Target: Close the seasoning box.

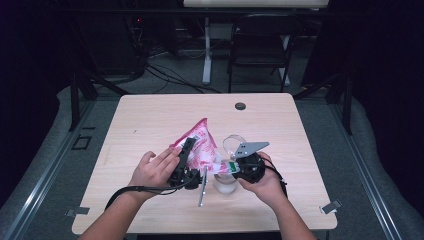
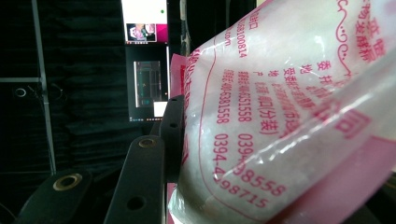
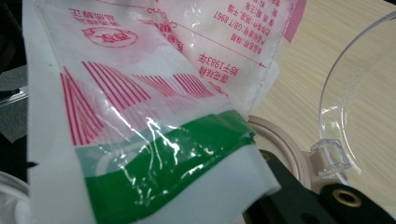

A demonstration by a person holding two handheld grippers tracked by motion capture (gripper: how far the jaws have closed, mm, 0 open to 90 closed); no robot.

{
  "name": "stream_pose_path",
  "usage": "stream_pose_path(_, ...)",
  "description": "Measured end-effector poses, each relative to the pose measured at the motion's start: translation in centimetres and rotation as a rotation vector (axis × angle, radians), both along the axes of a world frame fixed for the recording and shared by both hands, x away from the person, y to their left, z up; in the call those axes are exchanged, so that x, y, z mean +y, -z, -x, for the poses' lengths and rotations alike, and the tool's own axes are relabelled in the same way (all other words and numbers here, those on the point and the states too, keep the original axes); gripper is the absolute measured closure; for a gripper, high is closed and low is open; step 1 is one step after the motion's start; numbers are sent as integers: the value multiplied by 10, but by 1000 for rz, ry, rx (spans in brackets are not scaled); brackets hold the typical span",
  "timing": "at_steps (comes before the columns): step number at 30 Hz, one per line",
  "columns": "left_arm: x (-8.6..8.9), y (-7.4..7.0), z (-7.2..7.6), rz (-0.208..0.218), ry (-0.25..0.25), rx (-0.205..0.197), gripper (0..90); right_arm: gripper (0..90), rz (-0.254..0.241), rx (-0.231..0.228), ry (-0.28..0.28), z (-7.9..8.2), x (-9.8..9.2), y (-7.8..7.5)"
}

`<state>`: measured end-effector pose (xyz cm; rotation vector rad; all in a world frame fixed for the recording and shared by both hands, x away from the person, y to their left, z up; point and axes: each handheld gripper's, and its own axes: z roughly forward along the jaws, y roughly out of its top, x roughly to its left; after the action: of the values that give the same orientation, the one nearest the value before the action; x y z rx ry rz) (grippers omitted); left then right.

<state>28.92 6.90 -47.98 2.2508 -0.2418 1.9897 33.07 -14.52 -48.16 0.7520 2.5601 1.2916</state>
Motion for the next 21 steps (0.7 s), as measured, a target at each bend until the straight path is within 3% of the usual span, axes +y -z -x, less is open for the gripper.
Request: stream_pose_path(21,-1,-3,-1,7,12,0,666,900,-15,6,0,-1,-2,-1)
